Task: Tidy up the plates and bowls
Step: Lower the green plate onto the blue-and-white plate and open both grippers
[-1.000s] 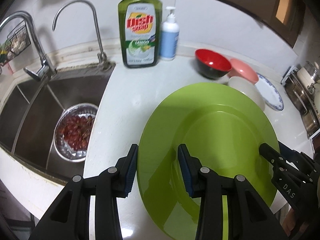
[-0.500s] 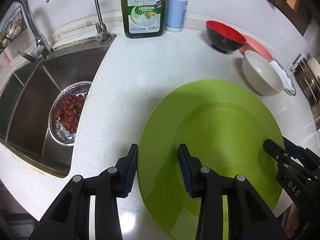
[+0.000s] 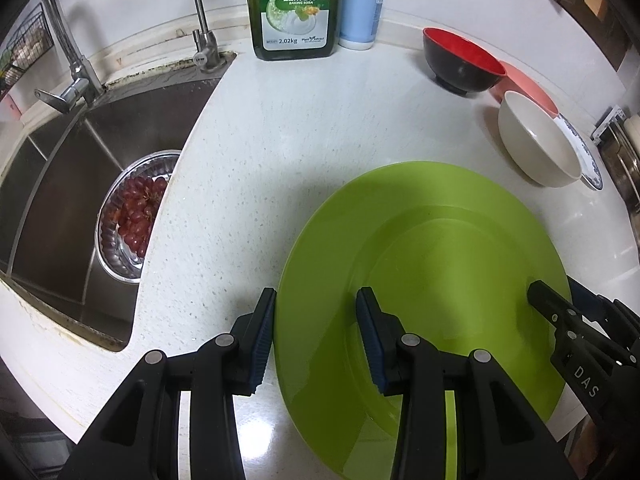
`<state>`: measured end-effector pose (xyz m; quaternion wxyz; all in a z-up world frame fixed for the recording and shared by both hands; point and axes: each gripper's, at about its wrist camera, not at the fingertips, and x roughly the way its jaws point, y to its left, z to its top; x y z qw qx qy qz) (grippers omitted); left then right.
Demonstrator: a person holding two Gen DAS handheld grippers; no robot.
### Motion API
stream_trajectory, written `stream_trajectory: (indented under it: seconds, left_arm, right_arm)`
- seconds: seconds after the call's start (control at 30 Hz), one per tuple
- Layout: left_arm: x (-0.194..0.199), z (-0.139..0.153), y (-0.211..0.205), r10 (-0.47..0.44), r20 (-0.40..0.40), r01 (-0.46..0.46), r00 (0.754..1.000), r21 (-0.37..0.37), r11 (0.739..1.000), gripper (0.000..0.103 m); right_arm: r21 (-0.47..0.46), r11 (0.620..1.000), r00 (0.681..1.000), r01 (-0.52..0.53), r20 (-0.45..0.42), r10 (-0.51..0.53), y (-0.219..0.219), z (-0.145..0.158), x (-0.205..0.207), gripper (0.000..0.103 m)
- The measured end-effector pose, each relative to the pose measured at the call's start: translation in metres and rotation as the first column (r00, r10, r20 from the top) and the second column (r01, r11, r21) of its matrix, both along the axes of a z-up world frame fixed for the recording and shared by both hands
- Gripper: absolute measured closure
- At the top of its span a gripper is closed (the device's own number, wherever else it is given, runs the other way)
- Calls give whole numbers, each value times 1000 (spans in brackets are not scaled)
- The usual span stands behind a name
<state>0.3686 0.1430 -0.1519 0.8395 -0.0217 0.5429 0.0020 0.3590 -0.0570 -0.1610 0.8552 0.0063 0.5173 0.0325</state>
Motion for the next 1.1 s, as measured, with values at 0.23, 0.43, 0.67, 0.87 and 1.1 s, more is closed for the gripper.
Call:
stream_trajectory:
  seconds: [0.23, 0.43, 0.67, 0.87, 1.1]
  left_arm:
    - [1, -5, 0, -10, -17, 10, 1000, -6, 1000, 63]
    - [0, 3, -3, -12, 18, 12, 1000, 29, 1000, 44]
    - [1, 27, -16, -41, 83, 35, 996, 76, 997, 29]
    - [3, 54, -41, -102, 147, 91, 984, 80, 993, 18]
    - [14, 81, -86, -189, 203, 177, 961, 76, 981, 8]
  right_arm:
    - [-20, 1000, 1000, -13, 2, 13, 2, -1, 0, 59]
    - [1, 1000, 1000, -23, -10, 23, 0, -1, 1, 54]
    - [4, 1000, 1000, 9, 28, -9, -11, 16, -4, 42]
    - [19, 998, 995, 53, 77, -55, -34, 39, -7, 37]
    - [23, 992, 985, 124, 120, -126, -73, 62, -8, 35]
